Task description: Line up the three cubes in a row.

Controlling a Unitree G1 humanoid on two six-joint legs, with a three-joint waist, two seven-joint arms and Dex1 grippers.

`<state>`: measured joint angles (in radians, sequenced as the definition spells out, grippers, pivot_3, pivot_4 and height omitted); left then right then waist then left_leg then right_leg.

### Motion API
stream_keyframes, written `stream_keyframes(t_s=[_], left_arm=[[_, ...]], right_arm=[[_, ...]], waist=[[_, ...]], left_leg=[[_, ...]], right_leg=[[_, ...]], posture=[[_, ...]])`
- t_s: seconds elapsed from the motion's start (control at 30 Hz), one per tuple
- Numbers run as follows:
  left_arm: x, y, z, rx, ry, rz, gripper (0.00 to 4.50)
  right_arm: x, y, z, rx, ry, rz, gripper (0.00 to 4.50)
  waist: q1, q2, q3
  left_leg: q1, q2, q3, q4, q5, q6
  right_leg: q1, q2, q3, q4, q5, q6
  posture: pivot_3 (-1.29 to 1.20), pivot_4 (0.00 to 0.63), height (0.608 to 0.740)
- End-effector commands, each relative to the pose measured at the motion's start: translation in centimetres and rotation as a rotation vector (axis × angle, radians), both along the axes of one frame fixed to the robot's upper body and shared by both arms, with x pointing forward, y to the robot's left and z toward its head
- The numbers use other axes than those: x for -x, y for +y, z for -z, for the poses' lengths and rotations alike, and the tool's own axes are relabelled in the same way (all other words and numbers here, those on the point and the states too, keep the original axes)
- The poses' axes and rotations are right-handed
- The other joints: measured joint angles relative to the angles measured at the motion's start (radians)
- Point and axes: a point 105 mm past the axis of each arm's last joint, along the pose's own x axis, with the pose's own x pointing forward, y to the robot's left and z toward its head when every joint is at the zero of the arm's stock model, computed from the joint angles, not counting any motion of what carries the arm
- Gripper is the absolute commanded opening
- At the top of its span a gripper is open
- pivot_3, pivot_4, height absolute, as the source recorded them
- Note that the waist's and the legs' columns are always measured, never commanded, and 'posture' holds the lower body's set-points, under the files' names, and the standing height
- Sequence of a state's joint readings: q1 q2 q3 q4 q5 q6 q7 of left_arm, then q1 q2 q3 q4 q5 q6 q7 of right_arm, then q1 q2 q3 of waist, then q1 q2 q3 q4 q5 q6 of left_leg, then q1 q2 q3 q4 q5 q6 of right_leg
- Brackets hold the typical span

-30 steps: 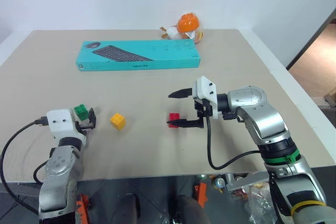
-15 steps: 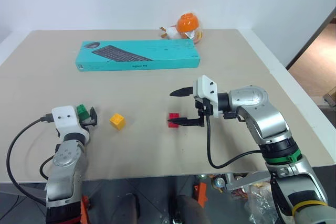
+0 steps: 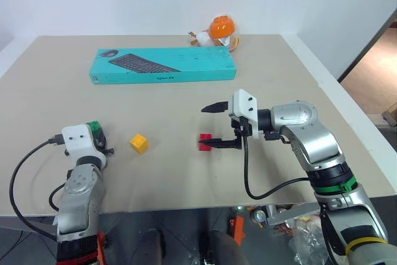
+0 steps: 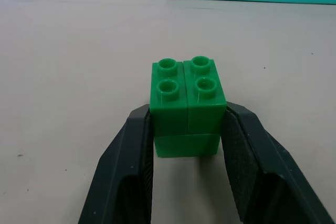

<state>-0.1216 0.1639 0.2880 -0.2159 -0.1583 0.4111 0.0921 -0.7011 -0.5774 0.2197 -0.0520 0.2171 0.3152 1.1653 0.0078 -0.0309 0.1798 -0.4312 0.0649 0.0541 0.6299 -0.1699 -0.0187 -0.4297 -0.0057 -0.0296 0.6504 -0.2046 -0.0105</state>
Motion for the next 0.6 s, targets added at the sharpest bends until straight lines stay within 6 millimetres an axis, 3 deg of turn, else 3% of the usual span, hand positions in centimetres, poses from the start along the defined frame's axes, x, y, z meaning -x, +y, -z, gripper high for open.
stream_keyframes(t_s=[0.03, 0.17, 0.33, 0.43, 0.6], left_arm=[[-0.2, 0.2, -1.2, -0.034, -0.038, 0.038, 1.26], [-0.5, -1.3, -2.1, -0.101, -0.058, 0.229, 1.26], [-1.0, -1.8, -4.2, -0.153, -0.105, 0.459, 1.26], [-0.8, -3.7, -7.0, -0.201, -0.145, 0.795, 1.26], [0.3, -6.7, -8.5, -0.316, -0.112, 1.175, 1.26]], right_arm=[[-0.1, -0.1, -1.2, -0.009, -0.056, 0.000, 4.50], [-0.1, -0.1, -1.3, -0.011, -0.061, 0.001, 4.50], [0.2, 0.0, -1.6, -0.021, -0.069, -0.003, 4.50], [0.6, 0.2, -2.1, -0.035, -0.063, -0.014, 4.50], [1.0, 0.0, -2.2, -0.057, -0.027, -0.006, 4.50]], waist=[[0.000, 0.000, 0.000], [0.000, 0.000, 0.000], [0.000, 0.000, 0.000], [0.000, 0.000, 0.000], [0.000, 0.000, 0.000]], left_leg=[[0.000, 0.000, 0.000, 0.000, 0.000, 0.000], [0.000, 0.000, 0.000, 0.000, 0.000, 0.000], [0.000, 0.000, 0.000, 0.000, 0.000, 0.000], [-0.004, 0.001, 0.000, 0.000, 0.000, 0.000], [-0.007, 0.001, 0.000, 0.000, 0.002, -0.003]], right_leg=[[0.000, 0.000, 0.000, 0.000, 0.000, 0.000], [0.000, 0.000, 0.000, 0.000, 0.000, 0.000], [-0.001, 0.000, 0.000, 0.000, 0.000, 0.000], [-0.005, 0.001, -0.001, 0.000, 0.001, -0.002], [-0.009, 0.001, -0.001, 0.000, 0.001, -0.002]], posture=[[0.00, 0.150, 0.740], [0.00, 0.150, 0.740], [0.00, 0.150, 0.740], [0.00, 0.150, 0.740], [0.00, 0.150, 0.740]])
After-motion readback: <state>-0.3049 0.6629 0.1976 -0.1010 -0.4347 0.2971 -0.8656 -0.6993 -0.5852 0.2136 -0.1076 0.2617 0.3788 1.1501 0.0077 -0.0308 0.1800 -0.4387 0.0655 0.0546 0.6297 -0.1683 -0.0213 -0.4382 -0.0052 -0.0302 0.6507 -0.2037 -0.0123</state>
